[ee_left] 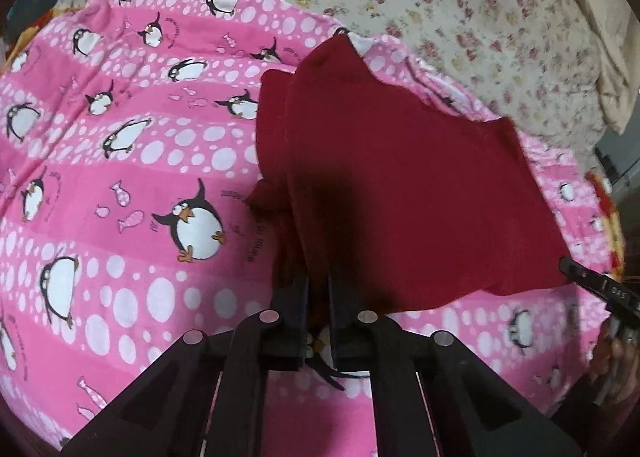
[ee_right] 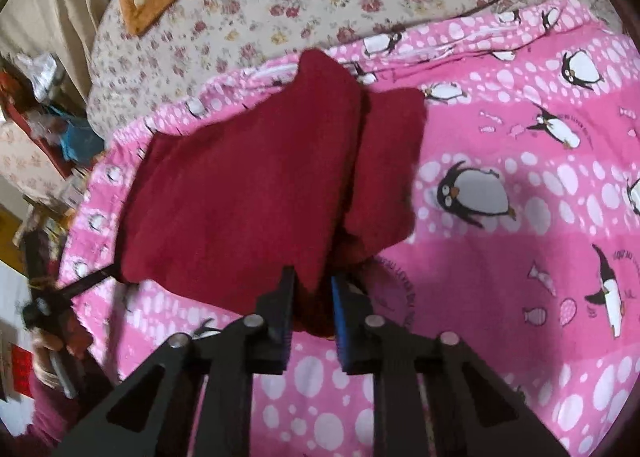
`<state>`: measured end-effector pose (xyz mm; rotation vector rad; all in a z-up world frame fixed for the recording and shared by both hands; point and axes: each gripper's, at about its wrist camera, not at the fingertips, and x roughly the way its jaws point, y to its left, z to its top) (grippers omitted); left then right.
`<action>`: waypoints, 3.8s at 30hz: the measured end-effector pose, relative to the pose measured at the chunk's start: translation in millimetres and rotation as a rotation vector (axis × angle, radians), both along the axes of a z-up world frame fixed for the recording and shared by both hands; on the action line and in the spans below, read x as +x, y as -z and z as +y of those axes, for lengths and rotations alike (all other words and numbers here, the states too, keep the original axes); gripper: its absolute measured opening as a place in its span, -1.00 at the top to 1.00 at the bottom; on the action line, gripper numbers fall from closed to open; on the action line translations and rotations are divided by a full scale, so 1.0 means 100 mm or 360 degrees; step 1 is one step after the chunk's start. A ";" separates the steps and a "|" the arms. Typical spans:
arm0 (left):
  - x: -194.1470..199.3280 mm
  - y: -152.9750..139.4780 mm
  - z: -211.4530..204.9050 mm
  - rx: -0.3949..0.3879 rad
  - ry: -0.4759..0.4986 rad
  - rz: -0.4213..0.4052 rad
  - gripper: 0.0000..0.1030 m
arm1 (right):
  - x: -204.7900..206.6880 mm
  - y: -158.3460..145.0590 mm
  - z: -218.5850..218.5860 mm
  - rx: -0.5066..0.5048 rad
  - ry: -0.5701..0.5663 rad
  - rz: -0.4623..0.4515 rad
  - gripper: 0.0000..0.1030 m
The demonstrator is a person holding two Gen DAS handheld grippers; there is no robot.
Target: Fold small clothes
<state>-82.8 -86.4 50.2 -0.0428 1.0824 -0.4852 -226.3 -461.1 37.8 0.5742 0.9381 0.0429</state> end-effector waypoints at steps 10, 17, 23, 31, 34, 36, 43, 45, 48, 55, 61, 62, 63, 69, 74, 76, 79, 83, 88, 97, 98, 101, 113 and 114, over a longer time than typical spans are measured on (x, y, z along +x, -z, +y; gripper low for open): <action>0.01 -0.05 0.22 -0.0102 -0.0024 0.0054 1.00 | -0.25 -0.08 -0.25 0.0109 -0.0003 0.0010 1.00; 0.04 -0.07 0.21 -0.0023 -0.0121 0.0000 1.00 | -0.30 -0.13 -0.40 0.0027 0.0099 0.0014 0.94; 0.24 -0.20 0.04 -0.0024 -0.0173 -0.0075 0.78 | 0.22 -0.49 -0.09 -0.0193 0.0041 -0.0127 -0.33; 0.79 -0.04 -0.30 0.0054 -0.0262 -0.0041 0.77 | 1.42 -0.30 0.19 -0.0322 -0.0013 -0.0047 0.07; 1.01 0.15 -0.28 0.0020 -0.0304 0.0044 0.71 | 1.70 -0.11 0.01 -0.0282 0.0130 0.0005 0.10; 1.09 0.23 -0.25 -0.0029 -0.0298 0.0068 0.66 | 1.79 0.03 -0.16 -0.0292 0.0236 0.0036 0.10; 1.11 0.20 -0.16 -0.0122 -0.0272 0.0118 0.64 | 1.91 0.33 -0.34 -0.0275 0.0286 0.0111 0.22; 1.07 0.13 -0.11 -0.0144 -0.0265 0.0128 0.64 | 1.83 0.24 -0.30 -0.0267 0.0281 0.0106 0.22; 0.95 0.06 -0.01 -0.0165 -0.0289 0.0109 0.38 | 1.60 0.04 -0.20 -0.0207 0.0231 0.0040 0.07; 0.95 0.24 0.19 -0.0315 -0.0477 0.0272 0.11 | 1.06 -0.04 0.07 -0.0073 0.0024 0.0046 -0.13; 0.93 0.27 -0.01 -0.0167 -0.0424 0.0189 -0.13 | 0.81 0.07 0.23 -0.0092 -0.0044 0.0033 -0.18; 0.92 0.27 -0.04 -0.0138 -0.0408 0.0172 -0.18 | 0.81 0.08 0.25 -0.0106 -0.0052 0.0029 -0.18; 0.92 0.28 -0.08 -0.0111 -0.0390 0.0158 -0.24 | 0.80 0.10 0.25 -0.0111 -0.0056 0.0024 -0.18; 0.98 0.31 -0.20 -0.0056 -0.0358 0.0160 -0.39 | 0.89 -0.02 0.39 -0.0026 -0.0170 -0.0080 -0.20; 0.98 0.32 -0.23 -0.0146 -0.0258 0.0201 0.09 | 1.11 -0.05 0.66 0.0013 -0.0316 -0.0165 0.09; 0.99 0.32 -0.23 -0.0154 -0.0243 0.0210 0.09 | 1.23 0.03 0.72 0.0016 -0.0326 -0.0151 0.28; 1.03 0.34 -0.22 -0.0203 -0.0261 0.0248 0.07 | 1.35 0.23 0.78 -0.0017 -0.0349 -0.0086 0.35; 1.04 0.36 -0.22 -0.0217 -0.0264 0.0269 0.00 | 1.34 0.29 0.77 -0.0028 -0.0311 -0.0121 0.51; 1.02 0.33 -0.25 -0.0182 -0.0225 0.0247 0.13 | 1.38 0.30 0.78 0.0067 -0.0359 -0.0144 0.51; 0.84 -0.05 -0.29 -0.0476 -0.0122 0.0262 0.96 | 1.38 0.44 0.64 0.0254 -0.0331 -0.0159 0.61; 0.80 -0.12 -0.32 -0.0532 -0.0093 0.0269 0.97 | 1.38 0.44 0.63 0.0264 -0.0329 -0.0160 0.61; 0.67 -0.34 -0.49 -0.0552 -0.0016 0.0216 0.97 | 1.38 0.45 0.63 0.0279 -0.0326 -0.0160 0.61; 0.33 -0.86 -1.59 -0.0485 0.0266 0.0144 0.97 | 1.36 0.52 0.41 0.0553 -0.0222 -0.0124 0.62; 0.31 -0.84 -1.67 -0.0480 0.0278 0.0157 0.97 | 1.35 0.53 0.35 0.0606 -0.0178 -0.0103 0.62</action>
